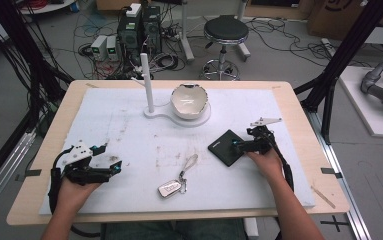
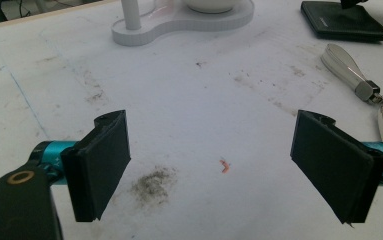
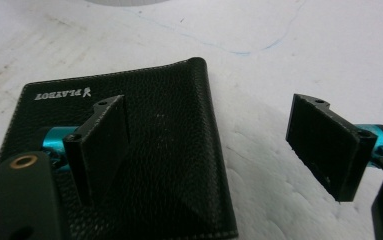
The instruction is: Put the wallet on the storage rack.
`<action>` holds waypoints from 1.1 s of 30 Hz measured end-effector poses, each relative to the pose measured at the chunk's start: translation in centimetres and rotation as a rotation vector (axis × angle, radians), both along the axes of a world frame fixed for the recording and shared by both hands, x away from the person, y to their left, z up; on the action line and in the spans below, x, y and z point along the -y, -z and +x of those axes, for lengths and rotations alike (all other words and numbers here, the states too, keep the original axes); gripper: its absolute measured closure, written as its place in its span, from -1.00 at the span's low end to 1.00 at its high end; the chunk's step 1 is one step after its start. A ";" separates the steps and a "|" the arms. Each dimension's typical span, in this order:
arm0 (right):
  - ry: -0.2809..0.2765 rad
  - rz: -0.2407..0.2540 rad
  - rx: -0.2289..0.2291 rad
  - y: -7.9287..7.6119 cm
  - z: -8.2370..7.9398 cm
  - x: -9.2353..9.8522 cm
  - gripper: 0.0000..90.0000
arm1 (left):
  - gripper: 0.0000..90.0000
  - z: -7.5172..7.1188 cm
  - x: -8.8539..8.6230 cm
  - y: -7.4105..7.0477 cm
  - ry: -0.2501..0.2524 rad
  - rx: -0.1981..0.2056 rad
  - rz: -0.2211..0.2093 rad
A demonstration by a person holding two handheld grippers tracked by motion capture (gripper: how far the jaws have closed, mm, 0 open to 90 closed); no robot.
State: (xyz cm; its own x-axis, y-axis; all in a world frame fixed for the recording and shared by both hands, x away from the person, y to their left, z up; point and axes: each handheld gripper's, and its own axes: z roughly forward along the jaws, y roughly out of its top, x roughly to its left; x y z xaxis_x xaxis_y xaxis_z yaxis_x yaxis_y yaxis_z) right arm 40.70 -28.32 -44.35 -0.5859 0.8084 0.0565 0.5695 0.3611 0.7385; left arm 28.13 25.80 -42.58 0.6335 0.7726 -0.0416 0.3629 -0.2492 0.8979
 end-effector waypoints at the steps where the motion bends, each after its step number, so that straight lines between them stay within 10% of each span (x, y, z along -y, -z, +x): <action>1: -0.001 -0.003 -0.025 0.5 0.3 -0.1 -0.57 | -0.64 -0.1 0.0 0.0 -0.002 -0.001 0.002; 7: -0.063 0.112 -0.123 0.5 0.3 0.6 0.13 | -0.64 -0.2 -0.4 0.0 -0.006 -0.003 0.005; 19: -0.057 0.097 -0.141 -0.2 -0.4 1.2 0.67 | -0.65 0.1 0.0 0.1 0.001 -0.008 0.008; 26: -0.070 0.166 -0.099 -0.7 -1.2 2.1 0.82 | -0.64 0.6 0.3 0.1 0.004 -0.012 0.015; 33: -0.081 0.155 0.040 -3.1 -2.7 1.2 0.85 | -0.64 1.0 0.7 0.1 0.013 -0.009 0.020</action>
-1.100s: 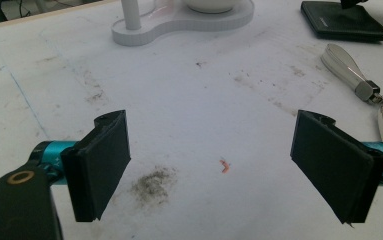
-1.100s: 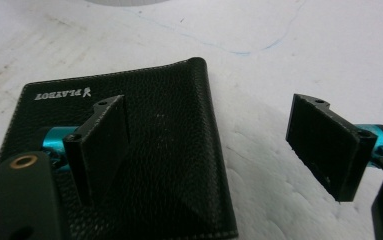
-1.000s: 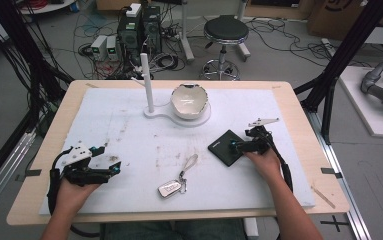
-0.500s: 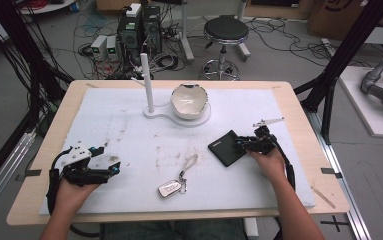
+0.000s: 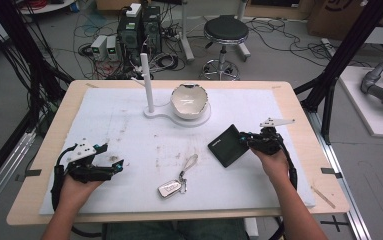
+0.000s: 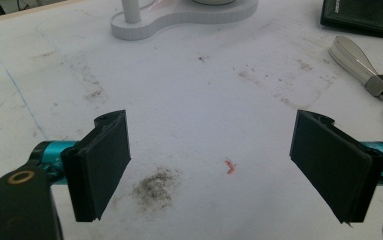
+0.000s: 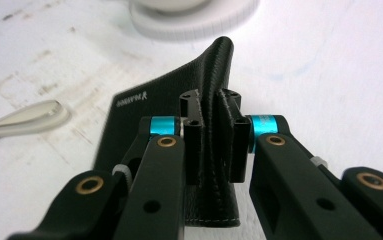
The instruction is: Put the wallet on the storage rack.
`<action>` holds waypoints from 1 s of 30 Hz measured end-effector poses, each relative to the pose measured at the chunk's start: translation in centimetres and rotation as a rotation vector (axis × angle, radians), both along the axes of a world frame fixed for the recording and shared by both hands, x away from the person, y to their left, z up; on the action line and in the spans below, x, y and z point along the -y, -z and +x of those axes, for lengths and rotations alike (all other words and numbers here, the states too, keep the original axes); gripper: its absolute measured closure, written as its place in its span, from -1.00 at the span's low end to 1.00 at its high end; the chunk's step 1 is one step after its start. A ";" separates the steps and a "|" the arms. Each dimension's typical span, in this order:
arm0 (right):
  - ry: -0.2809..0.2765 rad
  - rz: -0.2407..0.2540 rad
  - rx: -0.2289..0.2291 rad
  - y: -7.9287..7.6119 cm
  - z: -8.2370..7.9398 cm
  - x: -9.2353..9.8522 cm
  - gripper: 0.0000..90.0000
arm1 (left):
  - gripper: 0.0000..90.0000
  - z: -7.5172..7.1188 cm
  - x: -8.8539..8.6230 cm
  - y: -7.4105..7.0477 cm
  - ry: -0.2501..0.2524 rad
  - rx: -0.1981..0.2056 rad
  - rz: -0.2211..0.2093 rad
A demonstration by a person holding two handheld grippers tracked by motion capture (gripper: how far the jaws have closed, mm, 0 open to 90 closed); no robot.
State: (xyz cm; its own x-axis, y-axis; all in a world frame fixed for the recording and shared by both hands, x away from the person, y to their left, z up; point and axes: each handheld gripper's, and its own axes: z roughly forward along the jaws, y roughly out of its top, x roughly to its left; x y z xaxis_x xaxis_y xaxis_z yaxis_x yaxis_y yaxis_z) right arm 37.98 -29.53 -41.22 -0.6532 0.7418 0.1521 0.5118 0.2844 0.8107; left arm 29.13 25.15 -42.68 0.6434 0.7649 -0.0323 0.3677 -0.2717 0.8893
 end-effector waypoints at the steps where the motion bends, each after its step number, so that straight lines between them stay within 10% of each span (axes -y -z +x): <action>1: 0.000 0.000 0.000 0.0 0.0 0.0 0.85 | -0.64 0.0 0.0 0.0 0.000 0.000 0.000; 10: -0.024 -0.014 0.132 -3.9 -1.2 -1.6 0.86 | -0.63 0.5 0.0 -0.1 -0.006 0.001 -0.003; 30: -0.070 -0.041 0.225 -9.7 1.5 -6.1 0.86 | -0.63 0.4 0.0 -0.7 -0.009 0.018 -0.010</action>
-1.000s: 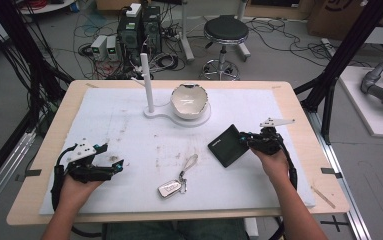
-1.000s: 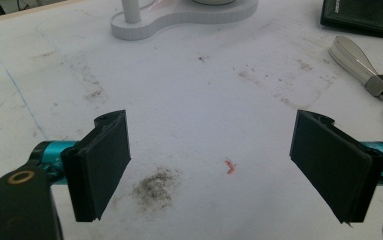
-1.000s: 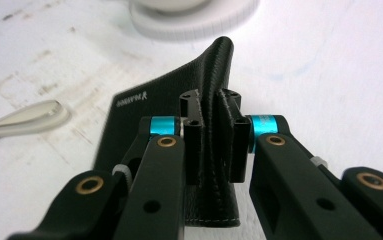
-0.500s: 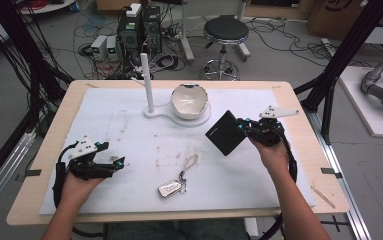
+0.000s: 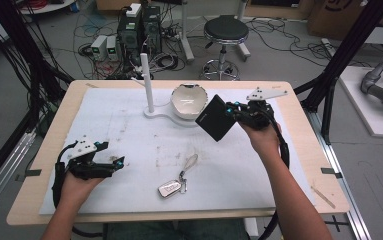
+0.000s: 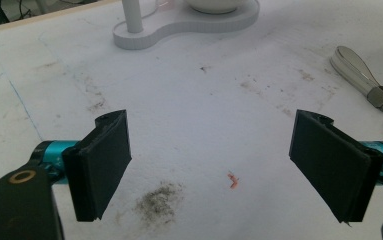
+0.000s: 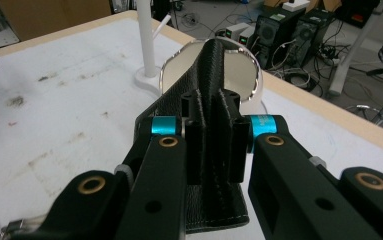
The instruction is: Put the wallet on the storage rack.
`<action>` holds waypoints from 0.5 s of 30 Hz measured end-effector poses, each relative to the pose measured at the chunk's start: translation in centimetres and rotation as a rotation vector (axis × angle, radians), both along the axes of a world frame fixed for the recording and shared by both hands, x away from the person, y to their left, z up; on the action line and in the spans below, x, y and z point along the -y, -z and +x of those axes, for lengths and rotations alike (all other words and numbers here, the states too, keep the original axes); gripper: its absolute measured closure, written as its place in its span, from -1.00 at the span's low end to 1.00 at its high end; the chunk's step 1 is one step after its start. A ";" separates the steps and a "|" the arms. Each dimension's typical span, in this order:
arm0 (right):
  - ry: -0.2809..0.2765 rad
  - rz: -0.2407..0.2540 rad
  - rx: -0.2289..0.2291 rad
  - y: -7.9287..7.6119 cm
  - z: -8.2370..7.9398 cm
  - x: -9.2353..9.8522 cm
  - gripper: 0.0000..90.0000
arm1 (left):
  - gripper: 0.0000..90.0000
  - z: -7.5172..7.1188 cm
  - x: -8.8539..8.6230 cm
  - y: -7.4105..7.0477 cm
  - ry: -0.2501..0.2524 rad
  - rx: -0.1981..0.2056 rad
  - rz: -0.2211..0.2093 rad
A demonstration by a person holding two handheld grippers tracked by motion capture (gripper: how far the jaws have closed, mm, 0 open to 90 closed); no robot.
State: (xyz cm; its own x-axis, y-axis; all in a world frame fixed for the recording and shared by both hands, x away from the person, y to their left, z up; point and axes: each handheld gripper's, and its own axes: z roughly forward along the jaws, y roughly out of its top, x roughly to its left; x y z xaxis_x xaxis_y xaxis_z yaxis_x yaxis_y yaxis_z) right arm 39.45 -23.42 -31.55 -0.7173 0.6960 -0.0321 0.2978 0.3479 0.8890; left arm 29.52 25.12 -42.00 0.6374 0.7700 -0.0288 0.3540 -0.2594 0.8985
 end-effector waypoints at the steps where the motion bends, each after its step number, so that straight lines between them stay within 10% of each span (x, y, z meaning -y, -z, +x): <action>1: -0.004 -0.001 0.006 -0.2 0.2 -0.3 0.86 | -0.63 0.0 0.0 -0.1 -0.001 0.003 -0.004; 15: 0.012 -0.027 0.062 -3.2 3.4 -4.1 0.86 | -0.63 0.1 -0.1 -0.2 0.003 0.005 -0.008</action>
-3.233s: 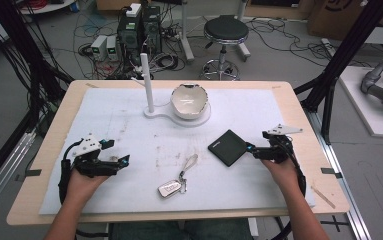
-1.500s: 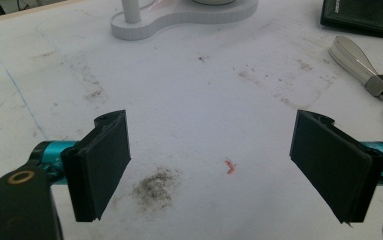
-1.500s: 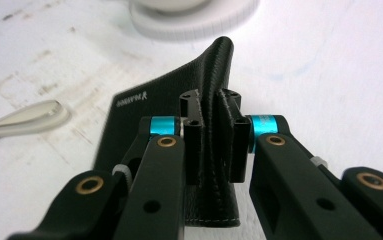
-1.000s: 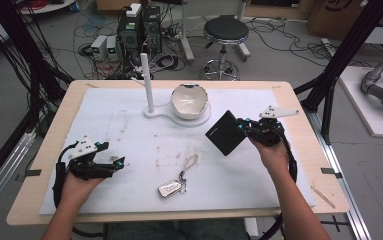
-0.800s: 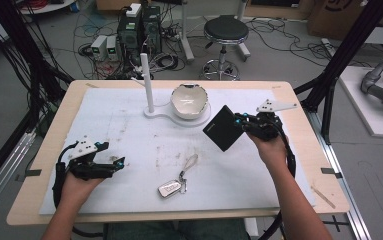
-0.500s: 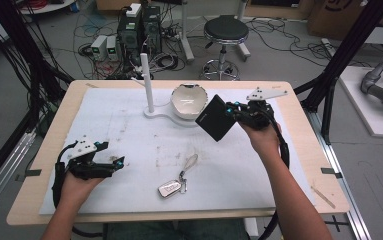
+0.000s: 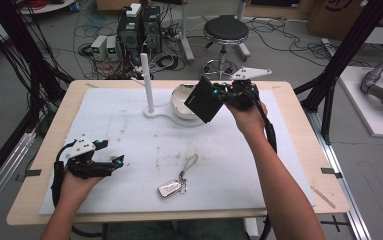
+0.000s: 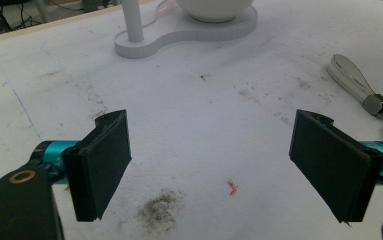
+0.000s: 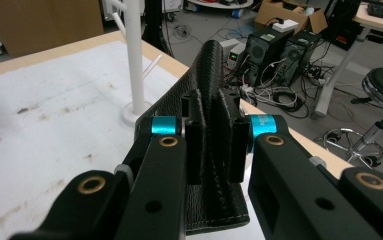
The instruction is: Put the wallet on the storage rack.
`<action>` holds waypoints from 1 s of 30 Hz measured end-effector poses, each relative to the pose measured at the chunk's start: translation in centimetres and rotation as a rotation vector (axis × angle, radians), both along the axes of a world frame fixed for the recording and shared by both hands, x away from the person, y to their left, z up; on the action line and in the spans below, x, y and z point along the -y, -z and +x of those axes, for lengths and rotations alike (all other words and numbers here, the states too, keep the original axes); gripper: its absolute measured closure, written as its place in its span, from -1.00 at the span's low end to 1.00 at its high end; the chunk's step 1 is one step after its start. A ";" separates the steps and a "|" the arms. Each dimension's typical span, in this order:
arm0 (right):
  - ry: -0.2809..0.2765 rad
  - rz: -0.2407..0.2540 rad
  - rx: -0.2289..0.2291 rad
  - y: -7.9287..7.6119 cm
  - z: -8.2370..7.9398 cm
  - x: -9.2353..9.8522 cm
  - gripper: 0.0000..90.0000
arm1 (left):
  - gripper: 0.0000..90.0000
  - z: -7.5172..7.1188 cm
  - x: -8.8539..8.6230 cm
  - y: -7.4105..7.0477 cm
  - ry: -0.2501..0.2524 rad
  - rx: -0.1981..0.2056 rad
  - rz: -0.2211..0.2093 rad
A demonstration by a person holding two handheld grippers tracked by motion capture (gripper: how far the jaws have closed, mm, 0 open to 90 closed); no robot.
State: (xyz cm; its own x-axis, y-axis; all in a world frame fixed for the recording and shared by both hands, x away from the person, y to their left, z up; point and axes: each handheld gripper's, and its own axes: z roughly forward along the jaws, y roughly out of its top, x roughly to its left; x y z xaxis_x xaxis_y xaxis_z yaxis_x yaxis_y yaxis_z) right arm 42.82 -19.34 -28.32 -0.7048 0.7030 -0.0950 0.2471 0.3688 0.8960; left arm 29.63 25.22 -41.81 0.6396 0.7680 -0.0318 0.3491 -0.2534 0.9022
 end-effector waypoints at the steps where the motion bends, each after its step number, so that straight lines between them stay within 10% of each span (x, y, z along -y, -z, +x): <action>1: 0.001 -0.012 0.008 -0.4 0.5 -0.4 0.86 | -0.63 0.0 0.0 0.0 0.001 0.000 0.000; 15: 0.009 -0.046 0.043 -1.0 3.7 -3.4 0.86 | -0.63 0.2 0.3 0.1 0.008 -0.004 0.010; 30: 0.053 -0.109 0.045 1.8 6.0 -5.5 0.86 | -0.63 0.2 -0.2 0.2 -0.007 -0.002 0.005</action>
State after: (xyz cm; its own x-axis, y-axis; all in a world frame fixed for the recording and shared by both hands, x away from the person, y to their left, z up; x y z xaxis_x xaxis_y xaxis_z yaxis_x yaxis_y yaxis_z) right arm 48.85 -13.80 -30.15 -0.6602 0.7231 -0.2031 0.2296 0.4517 0.8621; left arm 29.86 25.41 -42.00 0.6339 0.7728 -0.0297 0.3532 -0.2552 0.9001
